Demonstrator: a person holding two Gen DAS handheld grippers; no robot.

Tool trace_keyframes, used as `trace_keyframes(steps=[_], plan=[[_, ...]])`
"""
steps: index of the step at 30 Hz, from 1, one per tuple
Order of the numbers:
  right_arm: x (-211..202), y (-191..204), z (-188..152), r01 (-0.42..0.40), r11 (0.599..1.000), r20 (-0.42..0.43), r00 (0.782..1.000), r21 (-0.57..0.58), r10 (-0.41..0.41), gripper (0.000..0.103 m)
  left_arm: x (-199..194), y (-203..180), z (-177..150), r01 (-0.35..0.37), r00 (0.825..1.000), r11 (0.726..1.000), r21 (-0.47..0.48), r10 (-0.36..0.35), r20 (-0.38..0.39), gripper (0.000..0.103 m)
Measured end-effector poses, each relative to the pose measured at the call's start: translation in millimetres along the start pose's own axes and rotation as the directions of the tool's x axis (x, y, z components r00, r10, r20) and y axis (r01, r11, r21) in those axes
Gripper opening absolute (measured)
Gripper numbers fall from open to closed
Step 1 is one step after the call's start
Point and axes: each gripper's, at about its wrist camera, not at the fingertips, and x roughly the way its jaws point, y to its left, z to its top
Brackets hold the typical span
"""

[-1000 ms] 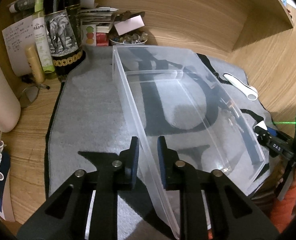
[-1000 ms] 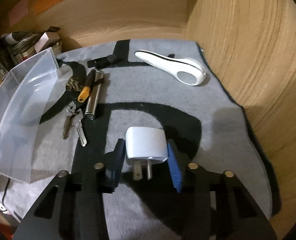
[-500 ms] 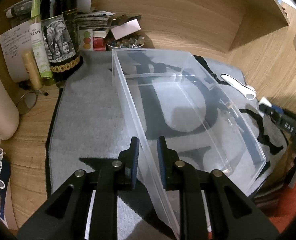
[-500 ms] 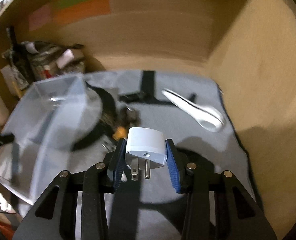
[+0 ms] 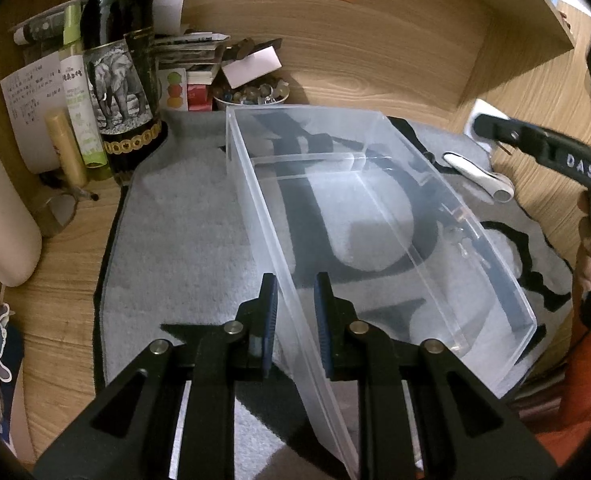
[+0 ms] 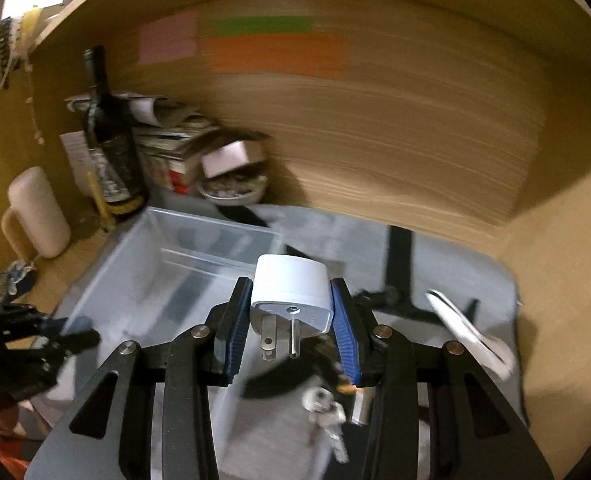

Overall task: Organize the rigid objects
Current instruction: 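Carry the white plug into the clear box and open the right tool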

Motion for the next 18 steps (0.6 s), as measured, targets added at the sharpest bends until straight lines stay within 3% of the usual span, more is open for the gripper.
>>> trace_keyframes(steps=[9,18], plan=[[33,44,16,-0.085,0.991,-0.077,0.994,-0.099,0.078,0.036,0,3,-2,0.019,1.0,1.0,-0.007,-0.019,0.015,0.019],[70,76,18,-0.112,0.978,-0.191,0.979,-0.178,0.078,0.036,1,3,0,0.036,0.999,0.999,0.027,-0.036,0.006,0.021]])
